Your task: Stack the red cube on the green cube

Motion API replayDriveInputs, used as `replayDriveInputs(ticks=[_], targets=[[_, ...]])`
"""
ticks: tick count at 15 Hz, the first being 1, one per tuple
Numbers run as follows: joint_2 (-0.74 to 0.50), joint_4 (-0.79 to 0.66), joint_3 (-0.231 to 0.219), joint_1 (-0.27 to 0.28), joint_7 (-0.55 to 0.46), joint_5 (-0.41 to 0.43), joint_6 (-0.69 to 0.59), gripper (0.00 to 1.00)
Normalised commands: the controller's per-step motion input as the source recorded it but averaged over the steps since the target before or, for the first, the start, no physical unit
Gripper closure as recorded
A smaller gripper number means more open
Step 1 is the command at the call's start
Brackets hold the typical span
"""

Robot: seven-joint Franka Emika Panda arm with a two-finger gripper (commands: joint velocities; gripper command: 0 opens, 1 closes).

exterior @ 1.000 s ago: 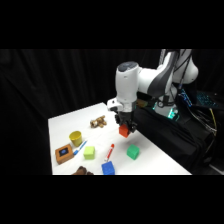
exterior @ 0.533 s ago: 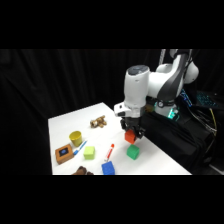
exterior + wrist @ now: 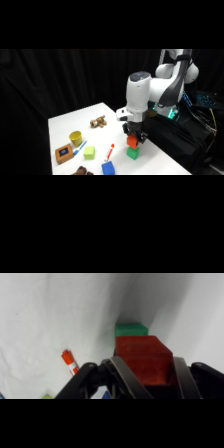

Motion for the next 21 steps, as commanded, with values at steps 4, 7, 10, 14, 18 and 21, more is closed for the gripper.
replayDriveInputs(ticks=[4,7,10,14,18,21], targets=[[0.08,-0.04,0.05,-0.011,-0.08,0.151,0.23,0.74],[0.06,-0.05,0.066,-0.022,-0.08,0.155,0.22,0.74],[0.03,-0.05,0.08,-0.045,-0.11,0.172,0.23,0.74],[0.02,-0.05,0.054,-0.035,-0.06,0.113,0.23,0.24],[0.01,-0.06,0.016,-0.015,0.0,0.057,0.21,0.01],[-0.03,-0.07,-0.021,0.02,0.06,-0.006,0.14,0.0]])
